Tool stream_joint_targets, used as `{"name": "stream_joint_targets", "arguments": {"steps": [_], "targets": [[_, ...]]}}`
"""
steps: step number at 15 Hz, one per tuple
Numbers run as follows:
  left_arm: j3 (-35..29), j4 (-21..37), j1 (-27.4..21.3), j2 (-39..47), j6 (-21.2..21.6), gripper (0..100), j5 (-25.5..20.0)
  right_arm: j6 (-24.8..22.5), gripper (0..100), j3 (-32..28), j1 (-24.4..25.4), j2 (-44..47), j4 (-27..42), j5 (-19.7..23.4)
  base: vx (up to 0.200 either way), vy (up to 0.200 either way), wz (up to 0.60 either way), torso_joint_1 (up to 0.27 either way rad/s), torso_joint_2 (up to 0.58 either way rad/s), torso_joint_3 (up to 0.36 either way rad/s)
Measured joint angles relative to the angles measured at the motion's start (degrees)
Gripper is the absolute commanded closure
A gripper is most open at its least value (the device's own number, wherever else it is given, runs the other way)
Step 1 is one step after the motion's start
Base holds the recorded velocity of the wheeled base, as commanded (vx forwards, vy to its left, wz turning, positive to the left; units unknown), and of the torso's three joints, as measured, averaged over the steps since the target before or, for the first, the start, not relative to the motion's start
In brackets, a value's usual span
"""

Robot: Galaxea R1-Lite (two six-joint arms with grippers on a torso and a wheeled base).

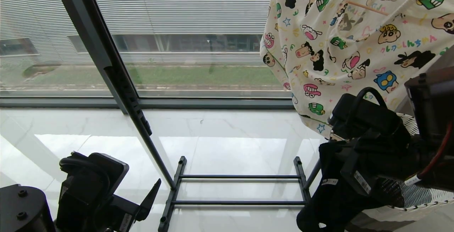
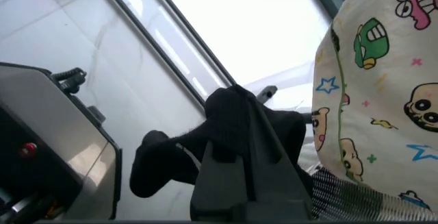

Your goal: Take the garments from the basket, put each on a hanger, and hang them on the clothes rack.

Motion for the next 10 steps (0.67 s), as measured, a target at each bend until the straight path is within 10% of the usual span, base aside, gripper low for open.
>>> {"name": "stream_joint_targets", "arguments": {"steps": [5, 10], "targets": [[-0.1, 0.0, -2.7, 0.2, -0.1, 0, 0.0, 0.0, 100, -0.9, 1.8, 0.1, -0.1, 0.0, -0.2, 0.0, 0.0, 0.001, 0.0, 0.003], [-2.0, -0.1, -10.0, 0.5, -4.5, 0, -2.9, 1.6, 100, -2.5, 3.4, 0.5, -0.1, 0.1, 0.0, 0.0, 0.0, 0.0, 0.0, 0.0]]}}
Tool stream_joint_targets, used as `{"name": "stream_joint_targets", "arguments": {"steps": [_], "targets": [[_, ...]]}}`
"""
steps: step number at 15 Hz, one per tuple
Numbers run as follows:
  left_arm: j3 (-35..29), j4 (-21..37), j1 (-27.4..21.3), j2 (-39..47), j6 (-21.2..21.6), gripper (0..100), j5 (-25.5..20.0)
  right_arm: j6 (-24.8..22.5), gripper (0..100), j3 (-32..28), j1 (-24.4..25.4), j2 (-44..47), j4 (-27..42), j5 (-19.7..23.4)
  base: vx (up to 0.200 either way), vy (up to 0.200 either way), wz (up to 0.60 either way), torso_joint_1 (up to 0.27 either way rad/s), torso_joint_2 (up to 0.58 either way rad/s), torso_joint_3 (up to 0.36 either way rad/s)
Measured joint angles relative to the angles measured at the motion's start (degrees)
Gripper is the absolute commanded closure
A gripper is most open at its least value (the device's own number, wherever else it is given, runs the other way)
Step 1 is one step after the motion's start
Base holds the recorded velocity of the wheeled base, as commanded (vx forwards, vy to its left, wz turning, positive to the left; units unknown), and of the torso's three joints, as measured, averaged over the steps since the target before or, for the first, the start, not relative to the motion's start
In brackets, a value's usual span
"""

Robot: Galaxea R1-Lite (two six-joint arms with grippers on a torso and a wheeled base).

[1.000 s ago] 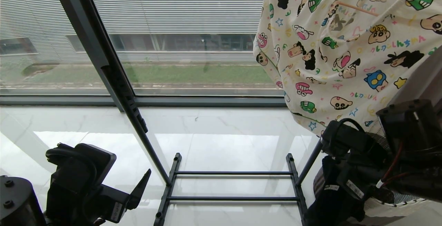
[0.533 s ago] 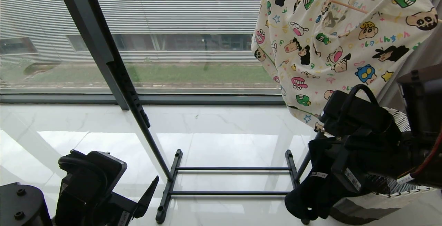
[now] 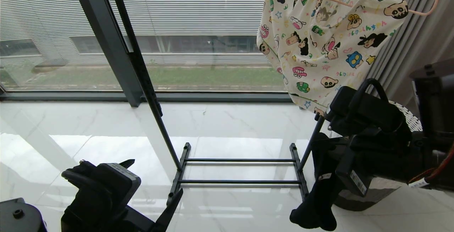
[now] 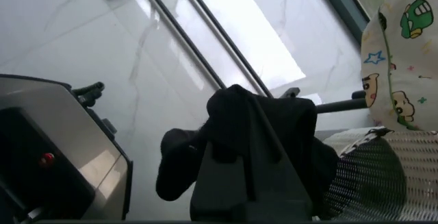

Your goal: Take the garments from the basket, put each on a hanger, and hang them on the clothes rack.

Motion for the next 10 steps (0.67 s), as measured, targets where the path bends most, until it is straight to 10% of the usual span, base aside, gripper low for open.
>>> {"name": "stream_joint_targets", "arguments": {"steps": [5, 10], "targets": [[-15.3, 0.0, -10.2, 10.7, -10.9, 0, -4.4, 0.5, 100, -2.2, 2.8, -0.6, 0.1, -0.1, 0.0, 0.0, 0.0, 0.0, 0.0, 0.0], [-28.5, -0.1, -14.1, 26.5, -12.8, 0, -13.9, 0.5, 100, -2.8, 6.2, -2.6, 0.2, -0.2, 0.0, 0.0, 0.0, 0.0, 0.0, 0.0]]}}
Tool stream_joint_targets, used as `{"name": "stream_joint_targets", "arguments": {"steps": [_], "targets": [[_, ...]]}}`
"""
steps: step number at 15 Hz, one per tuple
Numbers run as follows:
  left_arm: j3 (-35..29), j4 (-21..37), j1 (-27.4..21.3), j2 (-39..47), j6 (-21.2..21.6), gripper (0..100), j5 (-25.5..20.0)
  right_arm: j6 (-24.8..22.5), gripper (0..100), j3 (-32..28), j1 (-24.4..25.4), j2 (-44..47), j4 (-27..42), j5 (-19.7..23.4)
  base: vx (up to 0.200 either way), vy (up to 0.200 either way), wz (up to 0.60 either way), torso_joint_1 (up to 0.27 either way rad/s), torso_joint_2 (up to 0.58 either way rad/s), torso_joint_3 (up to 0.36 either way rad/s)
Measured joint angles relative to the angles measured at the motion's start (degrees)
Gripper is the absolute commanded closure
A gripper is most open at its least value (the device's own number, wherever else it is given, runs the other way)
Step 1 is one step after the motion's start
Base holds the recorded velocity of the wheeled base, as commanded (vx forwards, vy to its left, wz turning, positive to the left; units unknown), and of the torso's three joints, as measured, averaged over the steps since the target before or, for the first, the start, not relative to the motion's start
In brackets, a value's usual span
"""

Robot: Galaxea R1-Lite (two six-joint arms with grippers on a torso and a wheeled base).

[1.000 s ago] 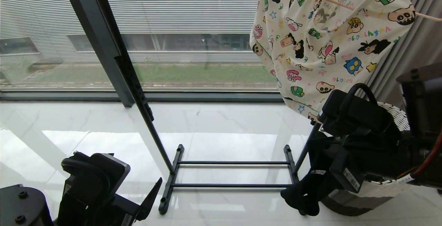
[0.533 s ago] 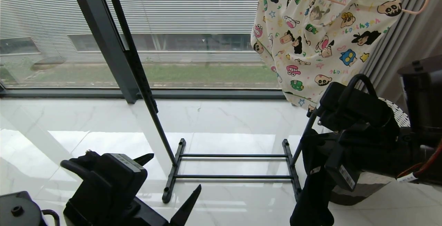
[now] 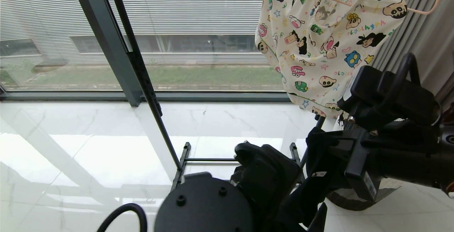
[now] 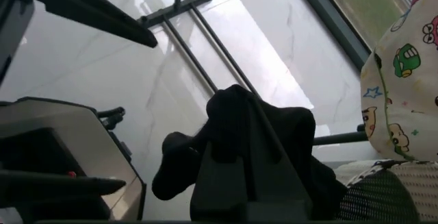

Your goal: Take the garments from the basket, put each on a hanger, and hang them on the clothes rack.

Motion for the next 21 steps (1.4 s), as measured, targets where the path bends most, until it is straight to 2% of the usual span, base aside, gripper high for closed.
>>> {"name": "stream_joint_targets", "arguments": {"steps": [4, 7, 10, 11, 18, 20, 21], "targets": [[-6.0, 0.0, 2.8, 8.5, 0.3, 0, -0.7, 1.5, 100, 0.1, 1.6, -1.3, 0.0, 0.0, 0.0, 0.0, 0.0, 0.0, 0.0, 0.0], [-7.0, 0.0, 5.8, 11.5, 0.3, 0, -0.8, 2.4, 100, 0.2, 2.6, -2.1, 0.0, 0.1, 0.0, 0.0, 0.0, 0.0, 0.0, 0.0], [-8.3, 0.0, 6.6, 14.0, 0.3, 0, -0.8, 2.9, 100, 0.3, 4.4, -2.5, 0.0, 0.1, 0.0, 0.0, 0.0, 0.0, 0.0, 0.0], [-8.5, 0.0, 6.7, 14.7, 0.3, 100, -0.8, 2.9, 100, 0.2, 4.9, -2.6, 0.0, 0.1, 0.0, 0.0, 0.0, 0.0, 0.0, 0.0], [-7.2, 0.0, 6.7, 15.8, 0.3, 100, 0.5, 3.8, 100, 0.2, 4.7, -2.9, 0.0, 0.0, 0.0, 0.0, 0.0, 0.0, 0.0, 0.0], [-4.3, -0.3, 6.7, 14.6, 0.3, 100, 1.8, 6.6, 100, 0.5, 3.3, -2.6, -0.2, 0.0, 0.0, 0.0, 0.0, 0.0, 0.0, 0.0], [-1.7, -0.8, 6.8, 13.5, 0.3, 100, 2.1, 10.0, 100, 0.9, 2.7, -2.1, -0.3, 0.0, 0.0, 0.0, 0.0, 0.0, 0.0, 0.0]]}}
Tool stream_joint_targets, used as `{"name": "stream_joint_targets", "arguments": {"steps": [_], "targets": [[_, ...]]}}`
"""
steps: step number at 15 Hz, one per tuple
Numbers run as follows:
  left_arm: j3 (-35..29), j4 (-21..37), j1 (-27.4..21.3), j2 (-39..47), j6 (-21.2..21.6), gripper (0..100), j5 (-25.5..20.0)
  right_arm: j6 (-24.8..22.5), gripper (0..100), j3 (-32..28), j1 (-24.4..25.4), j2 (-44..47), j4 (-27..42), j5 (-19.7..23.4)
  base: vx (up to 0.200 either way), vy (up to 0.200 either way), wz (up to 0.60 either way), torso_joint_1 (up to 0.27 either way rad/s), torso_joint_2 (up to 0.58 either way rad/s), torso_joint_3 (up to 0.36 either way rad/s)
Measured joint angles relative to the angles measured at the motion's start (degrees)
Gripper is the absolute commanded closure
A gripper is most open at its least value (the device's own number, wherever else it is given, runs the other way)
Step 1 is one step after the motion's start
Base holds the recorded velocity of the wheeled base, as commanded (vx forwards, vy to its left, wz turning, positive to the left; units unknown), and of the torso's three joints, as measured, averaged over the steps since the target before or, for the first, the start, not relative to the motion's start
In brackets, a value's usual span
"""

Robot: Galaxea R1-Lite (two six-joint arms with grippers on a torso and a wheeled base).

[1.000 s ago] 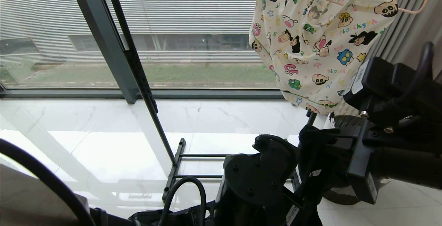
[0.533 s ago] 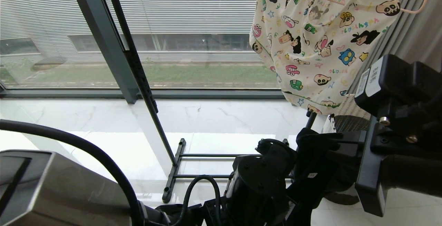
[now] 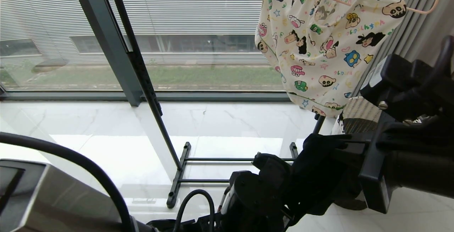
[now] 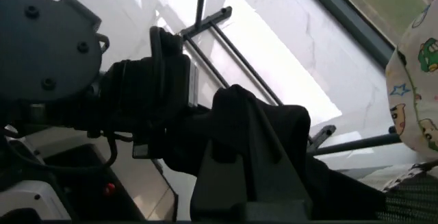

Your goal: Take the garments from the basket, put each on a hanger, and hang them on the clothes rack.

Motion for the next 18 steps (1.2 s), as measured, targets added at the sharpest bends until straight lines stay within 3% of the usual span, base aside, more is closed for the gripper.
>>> {"name": "stream_joint_targets", "arguments": {"steps": [2, 4, 7, 9, 11, 14, 18], "targets": [[7.5, -1.4, 0.8, -3.9, 0.0, 100, 0.2, 5.0, 100, 0.6, -0.7, 1.9, -1.1, -0.1, 0.0, 0.0, 0.0, 0.0, 0.0, 0.0], [14.6, -1.8, 3.2, -9.7, 0.3, 100, 0.3, 6.8, 100, 0.8, -0.9, 5.6, -6.2, -0.1, 0.0, 0.0, 0.0, 0.0, 0.0, 0.0], [22.1, -0.8, 12.3, -20.8, 5.6, 100, 0.4, 7.4, 100, -1.3, -0.4, 14.5, -15.7, -0.2, 0.0, 0.0, 0.0, 0.0, 0.0, 0.0], [24.5, 1.1, 19.1, -27.5, 9.2, 100, 0.4, 7.4, 100, -5.8, -0.1, 19.8, -18.0, -0.3, 0.0, 0.0, 0.0, 0.0, 0.0, 0.0], [25.3, 4.8, 22.4, -33.0, 10.1, 100, 0.3, 7.5, 100, -7.1, -1.0, 22.3, -18.1, -0.7, 0.0, 0.0, 0.0, 0.0, 0.0, 0.0], [23.2, 7.3, 20.1, -37.4, 10.3, 100, 0.0, 7.5, 100, -4.5, -3.8, 21.6, -18.1, -3.3, 0.0, 0.0, 0.0, 0.0, 0.0, 0.0], [15.1, 19.0, 8.0, -38.5, 8.9, 100, -0.1, 7.6, 100, 1.6, -9.1, 15.7, -18.2, -4.2, 0.0, 0.0, 0.0, 0.0, 0.0, 0.0]]}}
